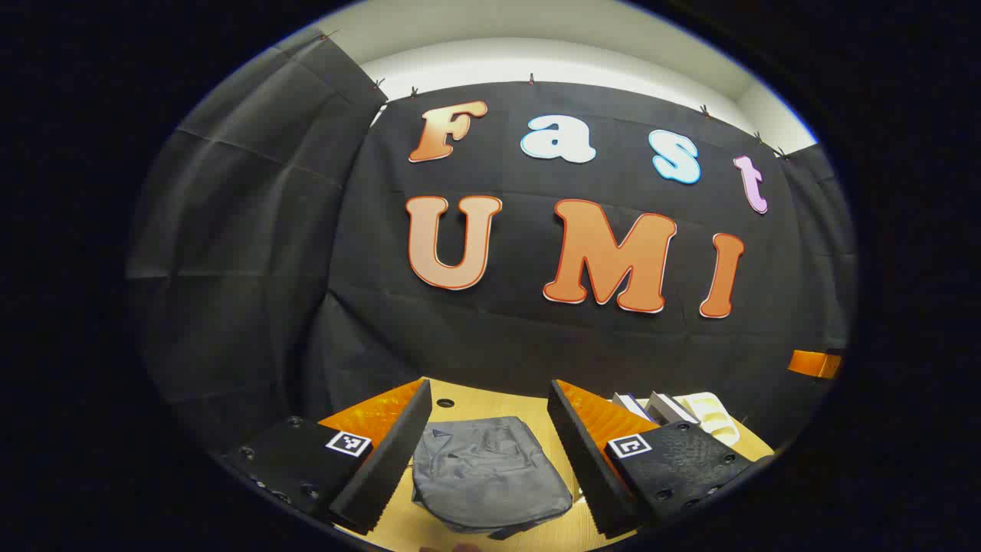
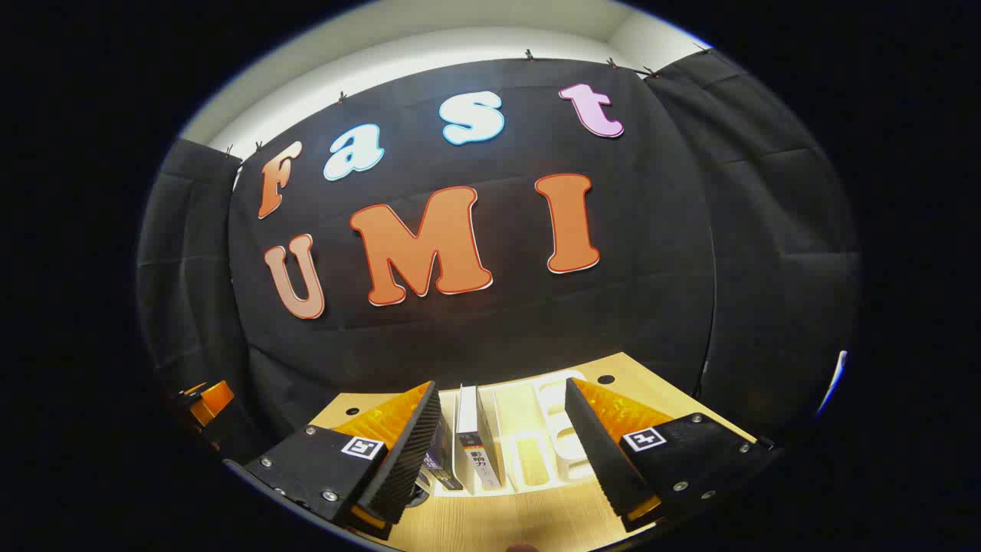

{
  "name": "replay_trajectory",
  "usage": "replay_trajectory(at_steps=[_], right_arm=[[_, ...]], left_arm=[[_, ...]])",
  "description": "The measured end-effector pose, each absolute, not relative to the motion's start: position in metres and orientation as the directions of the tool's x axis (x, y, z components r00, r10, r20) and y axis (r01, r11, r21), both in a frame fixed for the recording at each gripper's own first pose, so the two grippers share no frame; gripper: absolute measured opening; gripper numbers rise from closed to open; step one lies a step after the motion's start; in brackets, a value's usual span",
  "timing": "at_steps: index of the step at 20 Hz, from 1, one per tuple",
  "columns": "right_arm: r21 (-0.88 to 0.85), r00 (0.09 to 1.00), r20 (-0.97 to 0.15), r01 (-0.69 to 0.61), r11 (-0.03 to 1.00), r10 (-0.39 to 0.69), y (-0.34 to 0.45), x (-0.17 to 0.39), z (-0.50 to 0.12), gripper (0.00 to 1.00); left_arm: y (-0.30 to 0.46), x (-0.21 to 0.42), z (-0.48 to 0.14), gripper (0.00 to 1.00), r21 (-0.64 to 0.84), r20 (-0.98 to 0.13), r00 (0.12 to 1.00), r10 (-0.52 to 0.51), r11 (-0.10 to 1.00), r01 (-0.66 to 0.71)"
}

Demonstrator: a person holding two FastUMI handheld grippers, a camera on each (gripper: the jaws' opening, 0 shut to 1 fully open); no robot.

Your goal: Open the schoolbag, grab two books from the bookshelf and put them into the schoolbag.

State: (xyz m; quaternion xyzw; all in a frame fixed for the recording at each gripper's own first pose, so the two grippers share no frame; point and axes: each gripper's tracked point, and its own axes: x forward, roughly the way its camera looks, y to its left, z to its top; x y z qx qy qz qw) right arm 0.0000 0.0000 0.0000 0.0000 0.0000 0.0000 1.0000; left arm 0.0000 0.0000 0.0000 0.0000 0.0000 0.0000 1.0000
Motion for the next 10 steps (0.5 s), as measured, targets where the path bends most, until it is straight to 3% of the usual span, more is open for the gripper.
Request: replay_trajectory(at_steps=[7,10], right_arm=[[-0.031,1.0,-0.015,0.02,0.999,-0.021,-0.005,0.004,-0.008,0.97],[-0.034,1.0,-0.009,0.014,0.999,-0.014,0.0,0.002,-0.01,1.0]], left_arm=[[-0.015,0.004,0.01,0.96,0.014,0.028,1.0,-0.009,1.0,0.009],[-0.016,0.005,0.006,0.96,-0.047,0.01,1.0,-0.013,0.999,0.014]])
